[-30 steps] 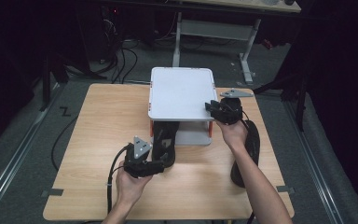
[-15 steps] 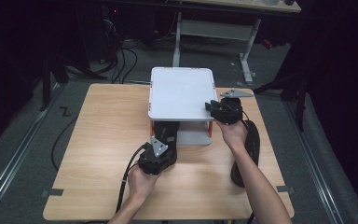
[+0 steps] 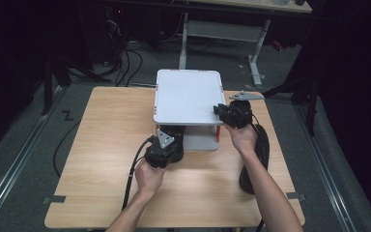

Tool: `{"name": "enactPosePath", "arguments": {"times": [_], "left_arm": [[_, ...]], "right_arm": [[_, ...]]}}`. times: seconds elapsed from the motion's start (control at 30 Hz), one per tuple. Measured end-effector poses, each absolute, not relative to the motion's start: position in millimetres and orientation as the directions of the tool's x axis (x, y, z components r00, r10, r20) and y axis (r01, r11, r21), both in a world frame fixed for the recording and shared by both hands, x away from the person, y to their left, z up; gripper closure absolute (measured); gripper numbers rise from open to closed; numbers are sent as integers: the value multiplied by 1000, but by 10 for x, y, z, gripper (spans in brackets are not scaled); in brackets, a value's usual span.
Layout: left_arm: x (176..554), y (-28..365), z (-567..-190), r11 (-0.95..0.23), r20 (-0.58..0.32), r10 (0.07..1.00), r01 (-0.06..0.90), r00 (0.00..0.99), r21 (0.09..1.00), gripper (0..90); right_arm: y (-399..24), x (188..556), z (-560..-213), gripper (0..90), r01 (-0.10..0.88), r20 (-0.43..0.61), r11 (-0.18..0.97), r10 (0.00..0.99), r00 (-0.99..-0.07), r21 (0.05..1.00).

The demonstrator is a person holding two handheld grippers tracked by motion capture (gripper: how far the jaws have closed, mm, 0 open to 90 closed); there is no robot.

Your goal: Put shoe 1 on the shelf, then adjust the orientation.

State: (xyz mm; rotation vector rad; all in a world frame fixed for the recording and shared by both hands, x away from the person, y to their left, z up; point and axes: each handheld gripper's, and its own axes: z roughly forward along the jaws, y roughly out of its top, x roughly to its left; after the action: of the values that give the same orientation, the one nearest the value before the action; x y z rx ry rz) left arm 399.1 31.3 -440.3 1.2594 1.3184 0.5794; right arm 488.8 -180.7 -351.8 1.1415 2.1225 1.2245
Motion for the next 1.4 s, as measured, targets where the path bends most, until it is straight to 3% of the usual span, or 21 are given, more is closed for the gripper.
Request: {"name": "enactPosePath", "arguments": {"times": [0.33, 0.6, 0.73, 0.9, 1.23, 1.4], "left_arm": [[4290, 236, -4519, 329, -387, 902, 280, 189, 902, 727], [4193, 357, -4412, 357, -426, 874, 287, 234, 889, 631], [4124, 479, -4351, 408, -482, 843, 300, 238, 862, 499], [4015, 651, -4314, 433, -514, 821, 315, 249, 845, 429], [3767, 1160, -4465, 495, -559, 807, 297, 190, 816, 395], [3744, 1383, -4732, 455, -509, 853, 316, 112, 832, 386]], "right_arm": [[-1823, 4893, -3524, 736, 438, 38, 265, 820, -571, 859], [-1806, 4884, -3523, 733, 441, 37, 260, 827, -560, 859], [-1805, 4893, -3511, 728, 441, 27, 273, 826, -564, 855], [-1793, 4882, -3506, 704, 441, 16, 277, 832, -554, 853], [-1832, 4873, -3493, 635, 453, 27, 272, 834, -551, 849], [-1851, 4844, -3483, 570, 456, 32, 269, 834, -550, 849]]}}
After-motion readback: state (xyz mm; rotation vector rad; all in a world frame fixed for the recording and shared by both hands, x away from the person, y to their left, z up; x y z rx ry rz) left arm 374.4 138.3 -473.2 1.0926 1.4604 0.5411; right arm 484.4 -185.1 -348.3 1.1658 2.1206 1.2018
